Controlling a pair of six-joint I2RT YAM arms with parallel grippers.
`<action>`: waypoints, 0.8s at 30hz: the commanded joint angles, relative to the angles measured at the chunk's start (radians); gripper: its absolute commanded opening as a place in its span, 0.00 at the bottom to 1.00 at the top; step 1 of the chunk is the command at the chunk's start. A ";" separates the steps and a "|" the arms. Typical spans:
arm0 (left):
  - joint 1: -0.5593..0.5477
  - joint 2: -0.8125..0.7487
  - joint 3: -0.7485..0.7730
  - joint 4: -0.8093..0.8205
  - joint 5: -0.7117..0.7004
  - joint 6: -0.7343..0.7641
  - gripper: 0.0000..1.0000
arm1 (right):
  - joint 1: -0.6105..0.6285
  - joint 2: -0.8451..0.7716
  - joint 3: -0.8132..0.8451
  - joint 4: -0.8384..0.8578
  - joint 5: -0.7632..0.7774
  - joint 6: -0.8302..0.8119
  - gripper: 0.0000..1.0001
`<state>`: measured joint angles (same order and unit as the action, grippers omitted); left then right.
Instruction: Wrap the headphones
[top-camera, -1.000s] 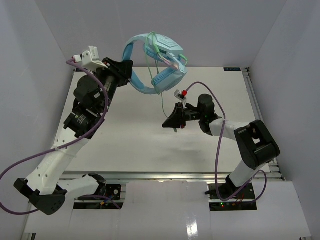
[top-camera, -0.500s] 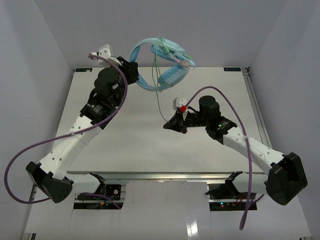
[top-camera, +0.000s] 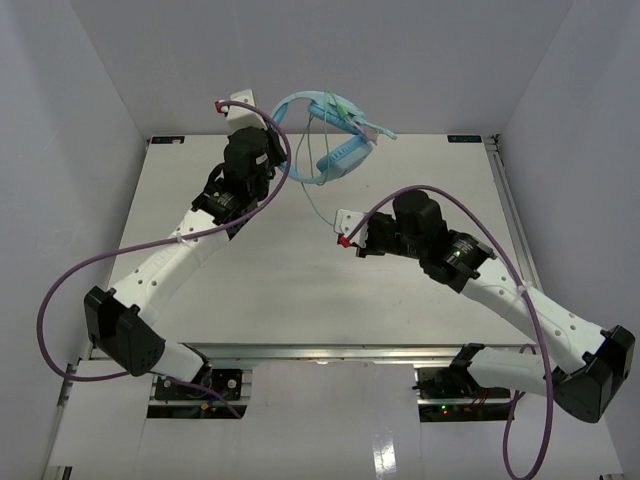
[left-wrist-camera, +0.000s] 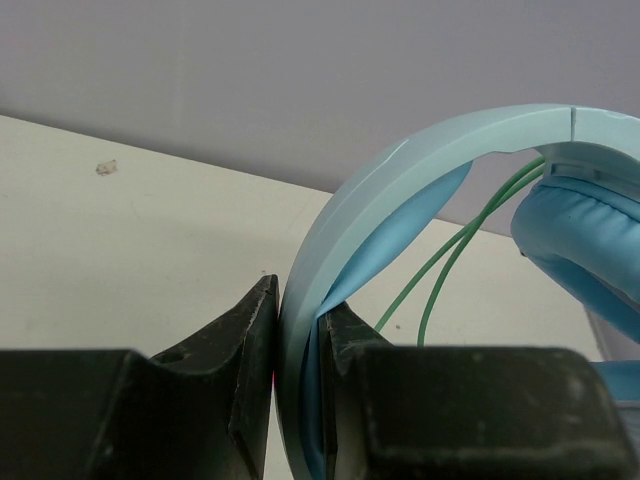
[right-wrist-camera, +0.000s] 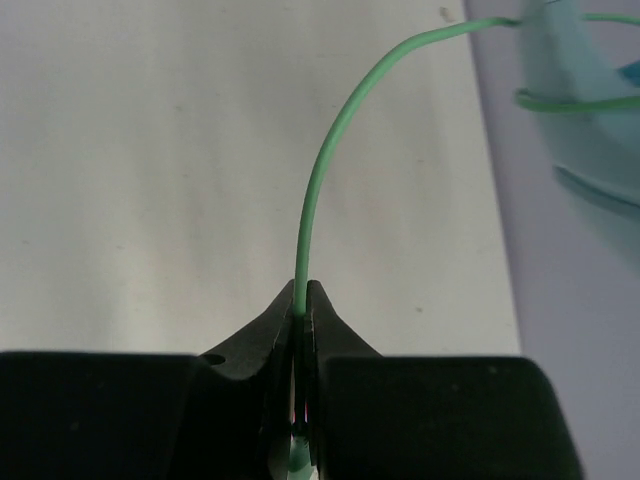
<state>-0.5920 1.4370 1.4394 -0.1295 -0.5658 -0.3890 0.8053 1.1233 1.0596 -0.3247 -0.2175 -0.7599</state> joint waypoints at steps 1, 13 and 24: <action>0.008 -0.017 -0.019 0.106 -0.024 0.053 0.00 | 0.011 -0.006 0.080 -0.046 0.225 -0.199 0.08; 0.008 0.023 -0.149 0.106 0.025 0.086 0.00 | 0.017 0.049 0.185 0.083 0.517 -0.440 0.08; 0.008 -0.021 -0.239 0.090 0.117 0.090 0.00 | 0.011 0.102 0.198 0.165 0.574 -0.507 0.08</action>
<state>-0.5861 1.4989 1.2101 -0.1045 -0.5137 -0.2716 0.8146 1.2192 1.2331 -0.2454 0.3117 -1.1870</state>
